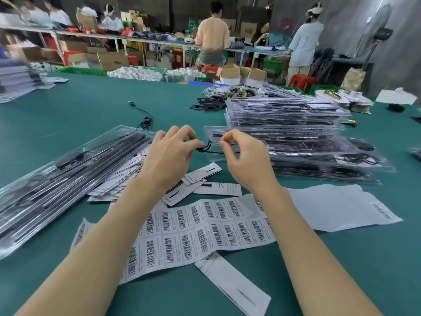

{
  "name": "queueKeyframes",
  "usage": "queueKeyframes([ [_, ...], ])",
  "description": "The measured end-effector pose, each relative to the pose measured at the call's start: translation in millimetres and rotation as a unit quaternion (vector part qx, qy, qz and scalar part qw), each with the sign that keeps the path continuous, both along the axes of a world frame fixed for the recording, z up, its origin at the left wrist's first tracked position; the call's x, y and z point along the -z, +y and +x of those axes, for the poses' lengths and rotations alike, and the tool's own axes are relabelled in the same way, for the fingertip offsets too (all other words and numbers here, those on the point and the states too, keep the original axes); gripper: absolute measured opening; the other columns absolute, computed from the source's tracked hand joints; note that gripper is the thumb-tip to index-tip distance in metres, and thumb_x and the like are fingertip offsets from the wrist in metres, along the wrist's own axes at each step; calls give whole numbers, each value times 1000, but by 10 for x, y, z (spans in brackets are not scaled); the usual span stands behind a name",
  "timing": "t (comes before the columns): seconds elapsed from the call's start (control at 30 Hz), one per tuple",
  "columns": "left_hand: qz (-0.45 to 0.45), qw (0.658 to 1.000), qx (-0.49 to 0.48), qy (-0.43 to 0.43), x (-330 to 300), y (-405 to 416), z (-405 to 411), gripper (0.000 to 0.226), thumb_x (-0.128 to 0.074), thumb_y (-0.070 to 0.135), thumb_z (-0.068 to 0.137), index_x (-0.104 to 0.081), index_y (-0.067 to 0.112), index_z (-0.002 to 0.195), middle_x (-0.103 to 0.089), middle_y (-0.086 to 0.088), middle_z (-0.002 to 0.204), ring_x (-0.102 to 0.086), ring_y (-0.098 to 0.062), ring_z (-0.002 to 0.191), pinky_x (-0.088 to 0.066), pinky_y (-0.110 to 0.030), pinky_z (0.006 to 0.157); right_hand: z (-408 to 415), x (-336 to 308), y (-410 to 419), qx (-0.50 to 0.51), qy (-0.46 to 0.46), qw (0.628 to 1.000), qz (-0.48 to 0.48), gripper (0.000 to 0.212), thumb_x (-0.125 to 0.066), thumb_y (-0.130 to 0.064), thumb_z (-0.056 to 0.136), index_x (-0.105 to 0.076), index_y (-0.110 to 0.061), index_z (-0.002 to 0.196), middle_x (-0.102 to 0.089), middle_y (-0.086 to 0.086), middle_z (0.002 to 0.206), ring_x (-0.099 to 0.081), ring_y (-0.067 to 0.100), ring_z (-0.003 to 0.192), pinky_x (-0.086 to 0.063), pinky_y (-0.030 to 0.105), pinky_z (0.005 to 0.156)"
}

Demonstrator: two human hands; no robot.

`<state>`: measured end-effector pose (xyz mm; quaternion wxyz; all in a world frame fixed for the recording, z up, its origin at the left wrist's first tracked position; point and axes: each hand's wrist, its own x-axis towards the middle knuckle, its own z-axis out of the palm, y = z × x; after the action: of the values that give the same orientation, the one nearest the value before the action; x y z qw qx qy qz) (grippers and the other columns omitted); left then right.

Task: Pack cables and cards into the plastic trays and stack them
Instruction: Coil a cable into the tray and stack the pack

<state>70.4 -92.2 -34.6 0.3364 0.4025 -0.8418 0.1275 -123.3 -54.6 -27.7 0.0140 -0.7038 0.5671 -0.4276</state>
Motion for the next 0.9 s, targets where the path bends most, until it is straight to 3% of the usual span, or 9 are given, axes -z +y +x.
queueKeyframes([
  [0.07, -8, 1000, -11, -5, -14, 10, -12, 31, -64, 2, 91, -77, 23, 110, -64, -3, 107, -56, -29, 92, -37, -40, 77, 9, -1, 0, 0, 4, 1000, 3, 11, -55, -24, 101, -64, -19, 96, -69, -8, 94, -62, 13, 86, -42, 30, 71],
  [0.2, -28, 1000, -13, 0, -29, 31, -25, 34, -70, -2, 84, -79, 23, 105, -66, -5, 104, -57, -32, 89, -41, -41, 76, 16, -16, -9, 1, -9, 1000, -8, 12, -55, -25, 100, -65, -20, 95, -68, -10, 91, -55, 3, 72, -36, 24, 65],
  [0.33, -8, 1000, -9, 27, 14, 60, -147, 33, -67, -1, 88, -78, 20, 111, -64, -8, 103, -55, -31, 83, -43, -39, 72, 34, 13, -1, 0, -11, 1000, 0, 11, -57, -22, 100, -66, -17, 96, -70, -6, 93, -63, 15, 85, -45, 33, 73],
  [0.4, 32, 995, 6, 91, 50, 83, -229, 29, -68, 1, 90, -78, 17, 113, -65, -8, 100, -58, -31, 84, -47, -39, 70, 57, 15, 3, 1, -22, 1000, -14, 12, -57, -22, 100, -66, -15, 96, -70, -5, 92, -62, 14, 84, -46, 34, 73],
  [0.47, 66, 983, 31, 169, 91, 94, -286, 27, -72, 5, 89, -77, 14, 113, -69, -6, 97, -63, -28, 83, -52, -40, 72, 72, 4, 11, 5, -27, 999, -30, 13, -56, -23, 100, -66, -16, 96, -70, -7, 90, -56, 2, 70, -40, 24, 66],
  [0.57, 51, 972, 66, 220, 148, 127, -348, 24, -79, 7, 83, -79, 9, 107, -76, -6, 92, -70, -24, 78, -56, -36, 73, 80, -6, 19, 4, -36, 999, -32, 12, -57, -23, 100, -66, -16, 95, -70, -8, 89, -50, -5, 62, -33, 17, 61],
  [0.7, 36, 975, 103, 195, 138, 157, -441, 5, -75, 6, 86, -77, 4, 90, -72, -7, 76, -64, -27, 66, -53, -41, 61, 105, -39, 51, -2, -53, 998, -27, 12, -59, -23, 99, -68, -17, 96, -71, -9, 89, -59, 6, 75, -44, 28, 69],
  [0.8, 39, 978, 110, 173, 133, 147, -453, 7, -68, -1, 87, -74, 0, 83, -67, -9, 71, -58, -30, 62, -50, -42, 56, 147, -71, 111, -3, -53, 998, -23, 10, -60, -23, 98, -69, -18, 95, -72, -8, 87, -61, 9, 74, -48, 32, 70],
  [0.9, 46, 977, 123, 166, 100, 218, -444, 14, -64, -1, 81, -77, -1, 86, -71, -12, 74, -63, -33, 60, -51, -30, 56, 191, -151, 167, -3, -64, 998, 7, 9, -62, -24, 96, -70, -21, 93, -73, -9, 84, -68, 10, 82, -54, 37, 78],
])
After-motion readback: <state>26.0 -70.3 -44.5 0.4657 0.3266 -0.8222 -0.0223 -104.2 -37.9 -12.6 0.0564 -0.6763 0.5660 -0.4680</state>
